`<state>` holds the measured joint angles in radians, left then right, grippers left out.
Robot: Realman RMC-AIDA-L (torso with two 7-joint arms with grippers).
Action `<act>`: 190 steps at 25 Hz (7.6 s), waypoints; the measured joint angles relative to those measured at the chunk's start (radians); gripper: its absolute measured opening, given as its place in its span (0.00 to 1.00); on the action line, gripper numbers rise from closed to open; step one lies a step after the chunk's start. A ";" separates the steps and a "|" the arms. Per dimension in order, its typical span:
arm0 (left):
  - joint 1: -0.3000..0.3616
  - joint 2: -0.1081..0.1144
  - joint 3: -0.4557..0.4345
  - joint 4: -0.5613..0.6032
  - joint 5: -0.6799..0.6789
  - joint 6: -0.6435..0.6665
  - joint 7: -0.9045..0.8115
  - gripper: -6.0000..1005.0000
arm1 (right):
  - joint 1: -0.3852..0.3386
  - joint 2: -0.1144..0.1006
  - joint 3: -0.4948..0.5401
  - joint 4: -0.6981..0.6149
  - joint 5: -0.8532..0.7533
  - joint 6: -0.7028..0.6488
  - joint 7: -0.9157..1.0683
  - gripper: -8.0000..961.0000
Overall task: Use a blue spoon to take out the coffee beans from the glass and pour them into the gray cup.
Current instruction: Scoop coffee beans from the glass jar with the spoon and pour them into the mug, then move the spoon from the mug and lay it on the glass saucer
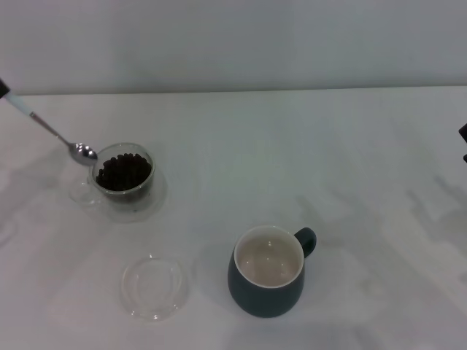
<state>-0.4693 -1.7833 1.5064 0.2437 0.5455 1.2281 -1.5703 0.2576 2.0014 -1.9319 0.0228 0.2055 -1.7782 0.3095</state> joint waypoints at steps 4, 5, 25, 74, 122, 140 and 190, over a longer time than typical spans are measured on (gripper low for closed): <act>-0.044 -0.001 0.001 0.005 0.036 -0.078 -0.004 0.14 | 0.000 0.002 -0.002 -0.001 0.000 0.023 0.000 0.63; -0.054 -0.003 0.000 0.007 0.048 -0.103 -0.003 0.14 | 0.000 0.003 -0.003 -0.001 0.000 0.028 -0.001 0.63; -0.181 -0.056 0.003 0.010 0.253 -0.258 -0.065 0.14 | 0.002 0.005 -0.010 -0.054 0.000 0.176 -0.037 0.63; 0.023 -0.112 -0.171 0.021 0.171 -0.123 -0.260 0.14 | 0.038 0.005 -0.036 -0.070 -0.001 0.241 -0.043 0.63; -0.185 -0.221 -0.161 0.075 0.498 0.112 -0.371 0.14 | 0.028 0.007 -0.036 -0.126 0.000 0.237 -0.034 0.63; -0.183 -0.225 -0.165 0.148 0.657 0.101 -0.343 0.14 | 0.021 0.008 -0.036 -0.121 -0.002 0.237 -0.032 0.63; -0.014 -0.239 -0.507 0.389 0.855 0.217 -0.272 0.14 | 0.038 0.007 -0.030 -0.129 -0.001 0.289 -0.038 0.63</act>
<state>-0.4833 -2.0222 0.9991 0.6331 1.4003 1.4448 -1.8428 0.2956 2.0082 -1.9622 -0.1058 0.2041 -1.4895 0.2715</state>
